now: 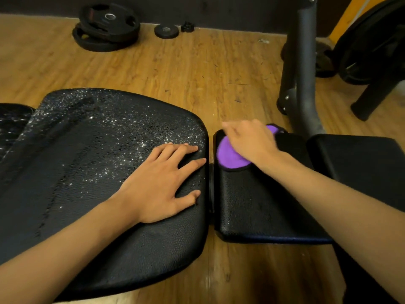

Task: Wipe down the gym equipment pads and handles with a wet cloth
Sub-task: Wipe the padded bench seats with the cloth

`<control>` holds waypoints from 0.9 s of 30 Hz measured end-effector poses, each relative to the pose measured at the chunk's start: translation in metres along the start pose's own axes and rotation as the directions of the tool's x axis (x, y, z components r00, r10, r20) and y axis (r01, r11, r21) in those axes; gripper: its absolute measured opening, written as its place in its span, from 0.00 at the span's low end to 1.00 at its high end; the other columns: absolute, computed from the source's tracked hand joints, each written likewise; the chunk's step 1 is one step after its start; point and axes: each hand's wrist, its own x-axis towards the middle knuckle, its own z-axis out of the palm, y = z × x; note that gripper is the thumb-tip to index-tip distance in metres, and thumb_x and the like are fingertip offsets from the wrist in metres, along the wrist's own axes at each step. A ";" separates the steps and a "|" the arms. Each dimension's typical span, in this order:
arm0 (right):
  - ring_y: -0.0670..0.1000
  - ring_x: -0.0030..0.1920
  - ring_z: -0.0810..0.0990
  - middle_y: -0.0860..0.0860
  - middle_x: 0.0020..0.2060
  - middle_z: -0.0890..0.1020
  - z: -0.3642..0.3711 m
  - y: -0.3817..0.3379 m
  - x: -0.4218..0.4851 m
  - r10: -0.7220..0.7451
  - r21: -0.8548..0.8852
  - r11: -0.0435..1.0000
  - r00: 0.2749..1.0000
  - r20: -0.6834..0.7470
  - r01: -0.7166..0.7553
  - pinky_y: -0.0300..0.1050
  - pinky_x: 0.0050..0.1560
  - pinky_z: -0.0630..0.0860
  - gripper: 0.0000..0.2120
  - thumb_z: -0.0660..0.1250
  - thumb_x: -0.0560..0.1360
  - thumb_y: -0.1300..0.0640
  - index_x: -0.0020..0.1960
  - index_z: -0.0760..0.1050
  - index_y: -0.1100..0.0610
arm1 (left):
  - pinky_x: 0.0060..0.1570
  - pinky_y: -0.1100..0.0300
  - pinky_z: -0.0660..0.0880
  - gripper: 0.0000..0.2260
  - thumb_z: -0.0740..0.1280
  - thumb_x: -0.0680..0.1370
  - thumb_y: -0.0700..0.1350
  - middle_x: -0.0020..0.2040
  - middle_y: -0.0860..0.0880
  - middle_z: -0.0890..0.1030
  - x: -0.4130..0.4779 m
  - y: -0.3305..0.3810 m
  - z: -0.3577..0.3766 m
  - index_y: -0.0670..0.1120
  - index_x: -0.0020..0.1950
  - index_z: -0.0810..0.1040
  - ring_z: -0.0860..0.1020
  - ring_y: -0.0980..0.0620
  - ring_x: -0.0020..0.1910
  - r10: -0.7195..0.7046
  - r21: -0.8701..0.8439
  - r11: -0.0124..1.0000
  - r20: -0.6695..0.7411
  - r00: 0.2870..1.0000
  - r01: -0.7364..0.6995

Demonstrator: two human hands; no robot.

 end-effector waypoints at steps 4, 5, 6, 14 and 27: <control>0.61 0.48 0.82 0.58 0.43 0.83 -0.024 0.080 -0.028 0.302 -0.019 0.952 0.951 -0.064 -0.304 0.60 0.53 0.79 0.24 0.51 0.86 0.43 0.53 0.83 0.53 | 0.77 0.48 0.57 0.31 0.55 0.80 0.67 0.77 0.47 0.67 0.002 0.001 0.000 0.52 0.79 0.68 0.64 0.46 0.76 0.001 0.008 1.000 -0.003 1.000 -0.001; 0.60 0.49 0.82 0.57 0.44 0.83 -0.025 0.080 -0.026 0.377 -0.051 0.923 0.924 -0.072 -0.380 0.58 0.54 0.78 0.27 0.49 0.85 0.41 0.49 0.82 0.55 | 0.77 0.47 0.58 0.31 0.55 0.80 0.67 0.77 0.47 0.67 0.002 0.000 0.001 0.53 0.79 0.68 0.64 0.46 0.76 -0.004 0.010 1.000 -0.002 1.000 0.004; 0.60 0.48 0.81 0.58 0.42 0.82 -0.021 0.070 -0.019 0.419 -0.092 0.899 0.903 -0.096 -0.427 0.57 0.54 0.77 0.31 0.47 0.84 0.37 0.46 0.80 0.56 | 0.78 0.47 0.58 0.31 0.54 0.80 0.67 0.77 0.47 0.66 0.002 0.000 0.001 0.53 0.79 0.67 0.64 0.46 0.76 -0.010 0.010 1.000 -0.002 1.000 0.010; 0.55 0.35 0.80 0.50 0.28 0.74 0.002 0.004 0.012 0.045 -0.024 0.999 0.999 0.012 -0.045 0.49 0.39 0.77 0.26 0.51 0.85 0.40 0.34 0.69 0.51 | 0.77 0.46 0.60 0.31 0.55 0.80 0.66 0.78 0.47 0.66 0.003 0.002 -0.001 0.52 0.80 0.68 0.65 0.45 0.77 -0.016 0.013 1.000 0.016 1.000 0.016; 0.59 0.50 0.80 0.54 0.47 0.83 0.011 -0.041 0.017 -0.014 -0.083 0.996 1.000 -0.014 0.013 0.50 0.50 0.71 0.23 0.48 0.86 0.47 0.48 0.80 0.52 | 0.77 0.47 0.56 0.32 0.54 0.81 0.66 0.79 0.46 0.66 0.004 0.002 0.000 0.52 0.82 0.65 0.64 0.44 0.78 -0.006 0.046 0.999 0.036 0.999 0.004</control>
